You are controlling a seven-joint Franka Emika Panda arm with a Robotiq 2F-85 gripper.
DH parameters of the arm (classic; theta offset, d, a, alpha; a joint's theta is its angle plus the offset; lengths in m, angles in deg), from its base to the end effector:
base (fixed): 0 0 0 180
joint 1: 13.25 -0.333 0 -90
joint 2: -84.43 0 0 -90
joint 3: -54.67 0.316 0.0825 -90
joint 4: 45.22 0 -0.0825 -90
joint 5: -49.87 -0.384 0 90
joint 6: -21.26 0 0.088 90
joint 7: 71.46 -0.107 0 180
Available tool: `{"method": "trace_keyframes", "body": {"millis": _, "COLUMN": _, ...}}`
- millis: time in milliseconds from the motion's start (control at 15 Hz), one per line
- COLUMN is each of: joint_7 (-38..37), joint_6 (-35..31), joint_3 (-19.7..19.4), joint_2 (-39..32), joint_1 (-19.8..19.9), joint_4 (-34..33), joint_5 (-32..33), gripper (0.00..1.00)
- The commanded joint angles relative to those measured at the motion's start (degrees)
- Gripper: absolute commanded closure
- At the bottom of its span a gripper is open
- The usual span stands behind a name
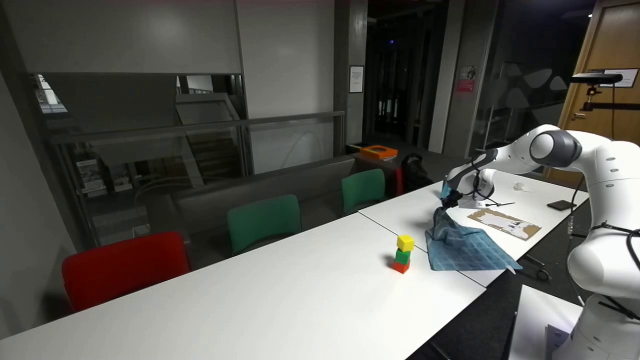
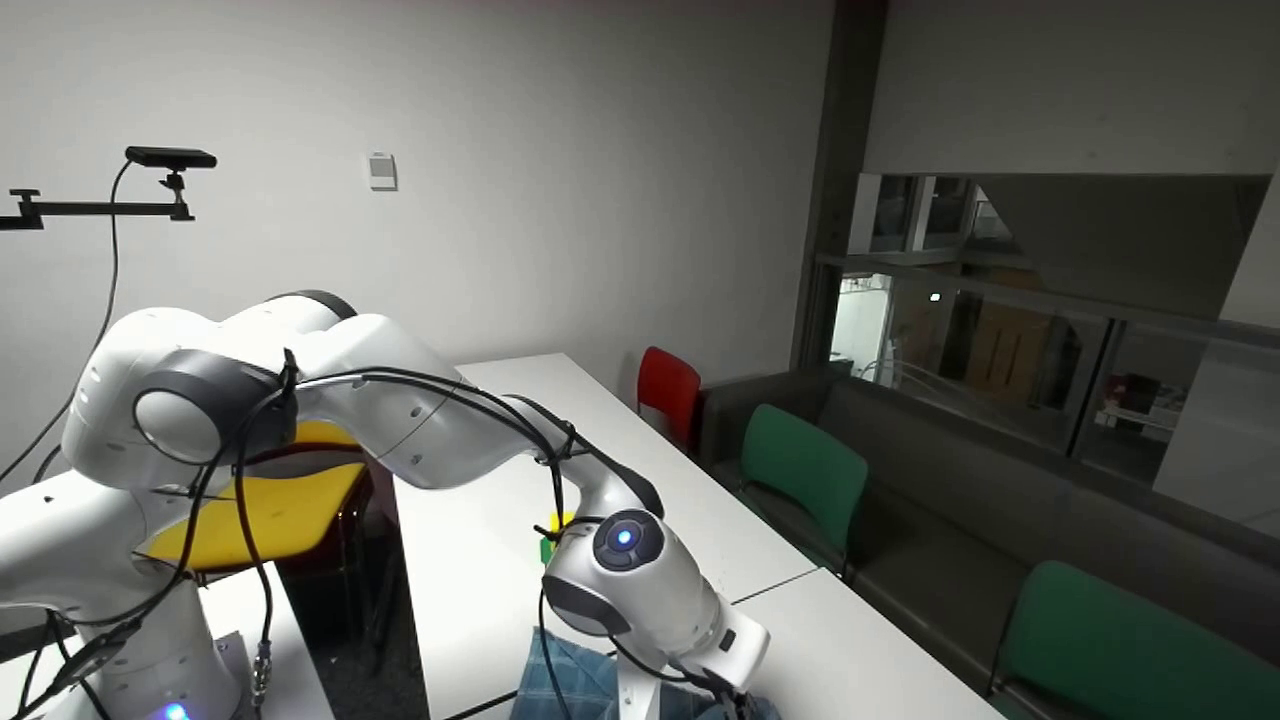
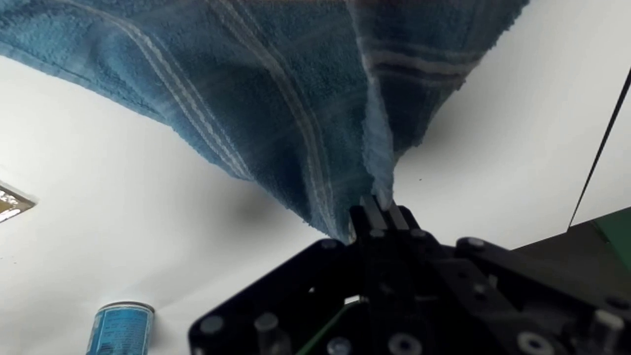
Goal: Unfold the cloth
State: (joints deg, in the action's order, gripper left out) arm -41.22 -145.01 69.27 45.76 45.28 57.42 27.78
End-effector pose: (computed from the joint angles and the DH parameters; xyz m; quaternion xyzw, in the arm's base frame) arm 0.4657 -0.5086 0.2261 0.9092 -0.3243 0.2612 0.0023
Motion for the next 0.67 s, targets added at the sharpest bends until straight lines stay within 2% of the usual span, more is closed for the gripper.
{"method": "trace_keyframes", "body": {"millis": 0, "joint_7": -1.17, "joint_6": -0.06, "joint_3": 0.67, "joint_2": -0.19, "joint_1": 0.67, "joint_4": -0.1, "joint_5": 1.53, "gripper": 1.0}}
{"method": "trace_keyframes", "body": {"millis": 133, "joint_7": -4.23, "joint_6": 0.95, "joint_3": -0.03, "joint_2": -0.14, "joint_1": -0.38, "joint_4": -0.9, "joint_5": 0.94, "gripper": 1.0}}
{"method": "trace_keyframes", "body": {"millis": 333, "joint_7": -15.77, "joint_6": 4.52, "joint_3": -3.42, "joint_2": 1.09, "joint_1": -4.04, "joint_4": -2.05, "joint_5": -0.43, "gripper": 1.0}}
{"method": "trace_keyframes", "body": {"millis": 467, "joint_7": -23.77, "joint_6": 8.03, "joint_3": -6.29, "joint_2": 1.51, "joint_1": -7.11, "joint_4": -3.74, "joint_5": -1.04, "gripper": 1.0}}
{"method": "trace_keyframes", "body": {"millis": 600, "joint_7": -33.02, "joint_6": 11.53, "joint_3": -11.08, "joint_2": 1.61, "joint_1": -11.91, "joint_4": -6.34, "joint_5": -0.68, "gripper": 1.0}}
